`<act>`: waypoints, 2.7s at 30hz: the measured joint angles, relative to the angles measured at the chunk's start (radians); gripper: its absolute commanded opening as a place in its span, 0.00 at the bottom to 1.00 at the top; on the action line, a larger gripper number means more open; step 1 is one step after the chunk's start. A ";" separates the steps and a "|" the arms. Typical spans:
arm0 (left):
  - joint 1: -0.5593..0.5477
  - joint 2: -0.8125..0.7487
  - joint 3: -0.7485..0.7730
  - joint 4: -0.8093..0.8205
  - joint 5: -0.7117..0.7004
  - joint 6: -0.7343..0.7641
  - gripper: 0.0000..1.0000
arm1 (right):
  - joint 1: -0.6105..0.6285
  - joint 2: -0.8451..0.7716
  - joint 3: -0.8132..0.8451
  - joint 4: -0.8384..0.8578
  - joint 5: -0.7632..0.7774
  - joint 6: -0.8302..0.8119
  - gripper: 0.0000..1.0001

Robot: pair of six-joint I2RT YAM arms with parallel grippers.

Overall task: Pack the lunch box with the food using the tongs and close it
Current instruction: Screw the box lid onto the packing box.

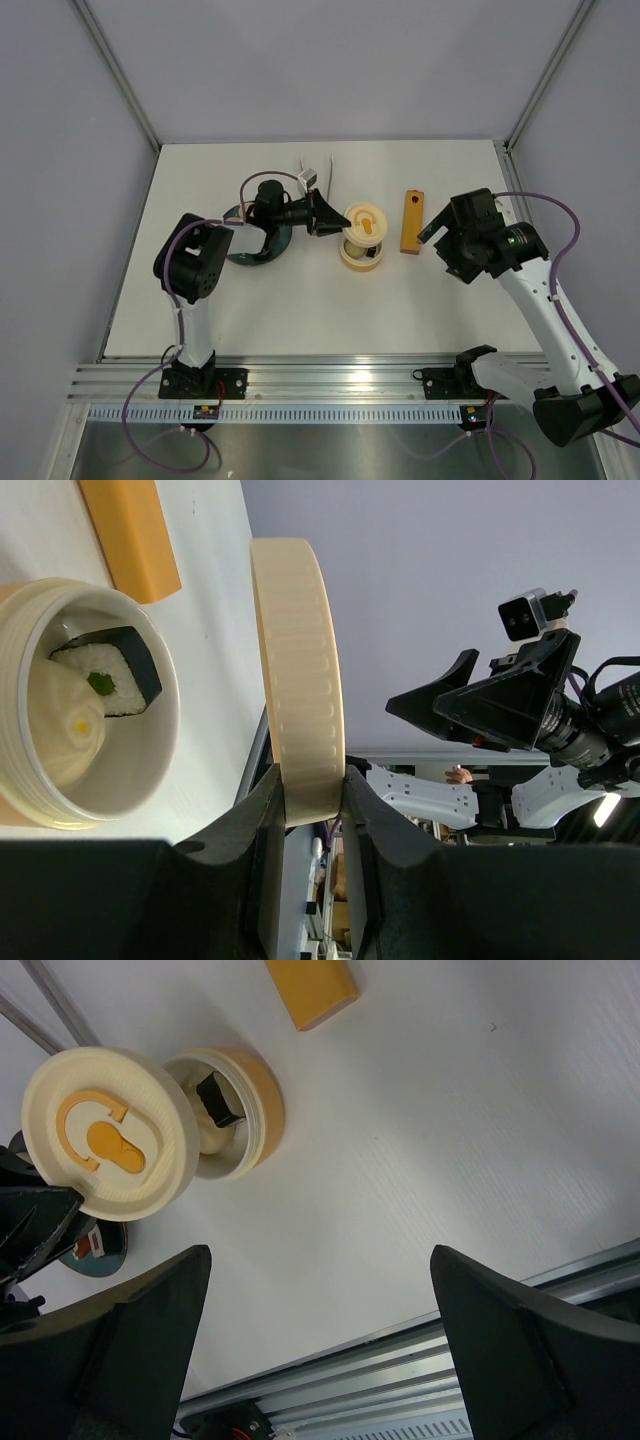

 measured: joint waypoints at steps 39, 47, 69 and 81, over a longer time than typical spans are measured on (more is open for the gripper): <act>-0.002 0.166 -0.028 0.151 0.003 -0.084 0.00 | 0.000 -0.004 -0.011 0.000 -0.006 -0.006 0.98; -0.005 0.188 -0.046 0.214 0.004 -0.129 0.00 | 0.000 -0.007 -0.011 0.001 -0.006 -0.006 0.98; -0.007 0.159 -0.075 0.103 -0.008 -0.027 0.44 | 0.000 -0.038 -0.024 0.000 -0.006 -0.006 0.99; -0.007 0.085 -0.076 -0.015 -0.012 0.067 0.68 | 0.000 -0.038 -0.027 0.000 -0.006 -0.006 0.99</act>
